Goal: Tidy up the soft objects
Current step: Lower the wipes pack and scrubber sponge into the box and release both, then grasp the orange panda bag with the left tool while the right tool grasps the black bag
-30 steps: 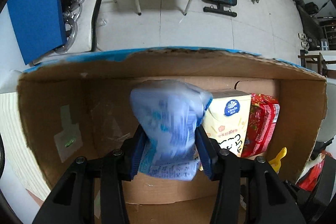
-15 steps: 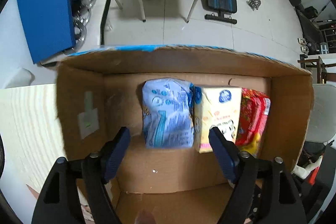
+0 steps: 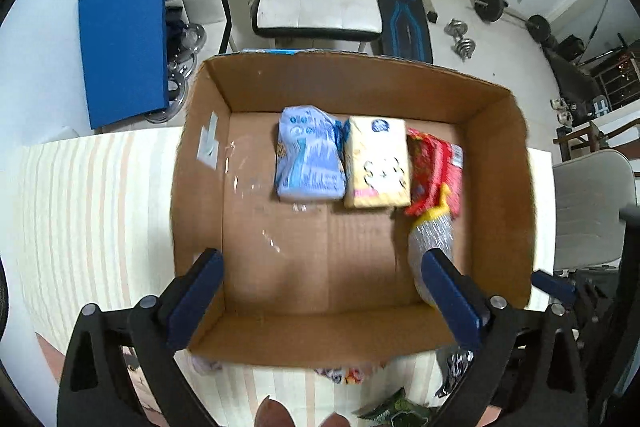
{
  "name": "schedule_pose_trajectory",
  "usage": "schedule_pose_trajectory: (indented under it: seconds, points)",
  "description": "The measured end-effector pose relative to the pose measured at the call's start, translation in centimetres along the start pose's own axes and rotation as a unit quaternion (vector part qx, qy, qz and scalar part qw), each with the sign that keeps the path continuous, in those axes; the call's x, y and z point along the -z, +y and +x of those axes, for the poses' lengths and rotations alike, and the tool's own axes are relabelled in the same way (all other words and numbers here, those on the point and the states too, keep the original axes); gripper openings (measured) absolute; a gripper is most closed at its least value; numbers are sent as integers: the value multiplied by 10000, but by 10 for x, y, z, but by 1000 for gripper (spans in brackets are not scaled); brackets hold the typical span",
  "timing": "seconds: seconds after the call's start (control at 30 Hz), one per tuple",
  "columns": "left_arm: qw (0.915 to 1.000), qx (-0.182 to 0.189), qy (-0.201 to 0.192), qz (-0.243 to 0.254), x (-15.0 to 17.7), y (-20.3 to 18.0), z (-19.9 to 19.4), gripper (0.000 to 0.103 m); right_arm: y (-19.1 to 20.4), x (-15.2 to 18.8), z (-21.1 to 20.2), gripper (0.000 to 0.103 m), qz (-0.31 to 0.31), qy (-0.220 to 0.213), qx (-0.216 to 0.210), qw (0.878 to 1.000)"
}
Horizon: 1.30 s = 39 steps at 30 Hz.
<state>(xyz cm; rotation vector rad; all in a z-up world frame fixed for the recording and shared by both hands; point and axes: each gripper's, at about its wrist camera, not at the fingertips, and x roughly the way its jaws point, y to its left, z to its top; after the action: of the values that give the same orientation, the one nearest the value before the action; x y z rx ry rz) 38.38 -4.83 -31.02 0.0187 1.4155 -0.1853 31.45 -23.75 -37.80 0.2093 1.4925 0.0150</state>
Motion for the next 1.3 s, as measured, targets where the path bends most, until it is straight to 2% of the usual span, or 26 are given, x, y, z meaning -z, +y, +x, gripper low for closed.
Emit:
schedule_pose_trajectory:
  seconds: [0.13, 0.3, 0.57, 0.7, 0.8, 0.87, 0.9, 1.0, 1.03, 1.07, 1.13, 1.17, 1.2, 1.3]
  points:
    - [9998, 146, -160, -28, 29, 2, -17, 101, 0, 18, -22, 103, 173, -310, -110, 9993]
    - [9994, 150, -303, -66, 52, 4, -33, 101, 8, 37, -42, 103, 98, -568, -18, 9983]
    - [9976, -248, -644, -53, 87, 3, -65, 101, 4, 72, -71, 103, 42, -875, -121, 9961]
    - [9983, -275, -503, 31, 121, 0, -47, 101, -23, 109, -69, 103, 39, -826, -109, 9965]
    - [9959, -418, -73, 793, 139, -20, -7, 101, -51, 130, -43, 103, 92, -376, -21, 9992]
    - [9859, -609, 209, 1543, 150, -40, 22, 101, -67, 140, -26, 103, 150, -131, 93, 9998]
    - [9758, -808, 315, 2007, 156, -51, 38, 101, -76, 145, -17, 103, 181, -13, 150, 9997]
    - [9293, -1488, 505, 3341, 178, -80, 80, 101, -95, 159, 9, 103, 296, 263, 184, 9990]
    - [9166, -1618, 515, 3620, 184, -85, 89, 101, -99, 163, 15, 103, 316, 311, 199, 9988]
    - [8988, -1786, 537, 3968, 190, -93, 102, 101, -101, 166, 21, 103, 334, 358, 198, 9986]
    - [8767, -1987, 615, 4337, 195, -101, 120, 101, -104, 168, 32, 103, 352, 438, 180, 9983]
    - [8694, -2071, 670, 4436, 196, -104, 128, 101, -104, 170, 35, 103, 342, 469, 175, 9982]
    - [8661, -2128, 725, 4465, 194, -106, 136, 101, -104, 169, 39, 103, 330, 495, 178, 9981]
    - [8714, -2061, 832, 4373, 187, -109, 150, 101, -103, 170, 51, 103, 309, 583, 173, 9977]
